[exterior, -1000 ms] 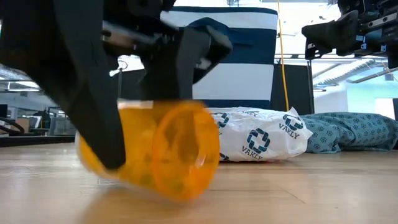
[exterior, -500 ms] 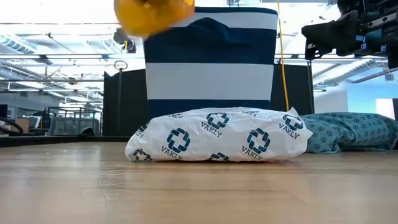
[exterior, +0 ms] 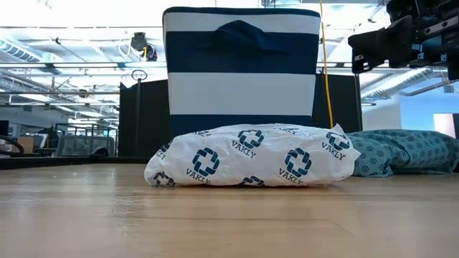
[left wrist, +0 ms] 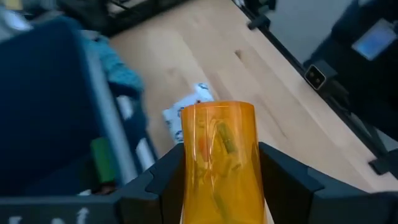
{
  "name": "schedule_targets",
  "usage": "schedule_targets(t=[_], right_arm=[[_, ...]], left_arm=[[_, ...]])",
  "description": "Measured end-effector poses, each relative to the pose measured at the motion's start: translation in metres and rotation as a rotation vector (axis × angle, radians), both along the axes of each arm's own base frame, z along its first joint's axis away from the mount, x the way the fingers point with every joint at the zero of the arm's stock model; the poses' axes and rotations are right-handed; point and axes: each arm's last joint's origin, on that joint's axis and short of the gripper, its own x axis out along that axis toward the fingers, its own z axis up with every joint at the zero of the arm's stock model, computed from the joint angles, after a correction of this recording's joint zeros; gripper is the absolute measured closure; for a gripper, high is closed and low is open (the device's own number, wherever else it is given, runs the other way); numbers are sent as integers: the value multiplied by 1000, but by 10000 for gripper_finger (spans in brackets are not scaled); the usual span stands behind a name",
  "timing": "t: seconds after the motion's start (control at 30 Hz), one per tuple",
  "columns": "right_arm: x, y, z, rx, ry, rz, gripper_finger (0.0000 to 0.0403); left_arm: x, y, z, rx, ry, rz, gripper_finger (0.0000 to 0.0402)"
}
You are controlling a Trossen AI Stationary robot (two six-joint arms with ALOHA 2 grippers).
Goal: Pick & place medical supplies in basket/bin
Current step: Put the orange medicine bottle into the blue bin
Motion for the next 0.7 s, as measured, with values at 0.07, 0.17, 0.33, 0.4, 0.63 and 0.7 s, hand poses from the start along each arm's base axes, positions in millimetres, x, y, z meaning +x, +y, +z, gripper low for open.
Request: schedule_targets(t=[0.07,0.17,0.33,0.4,0.63,0.7], right_arm=[[0,0,0,12,2,0,403],[0,0,0,35,7,1,403],[0,0,0,83,17,3,403],[0,0,0,94,20,3,403],[0,0,0,129,29,4,403],[0,0,-1,129,34,3,403]], left_arm=[[-20,11,6,-11,-54,30,223],[-47,27,3,-36,-176,78,222],[-85,42,-28,-136,-438,165,222],[-94,45,-48,-190,-528,194,222],[-108,46,-123,-342,-747,219,222],[-112,46,-137,-372,-796,217,222]])
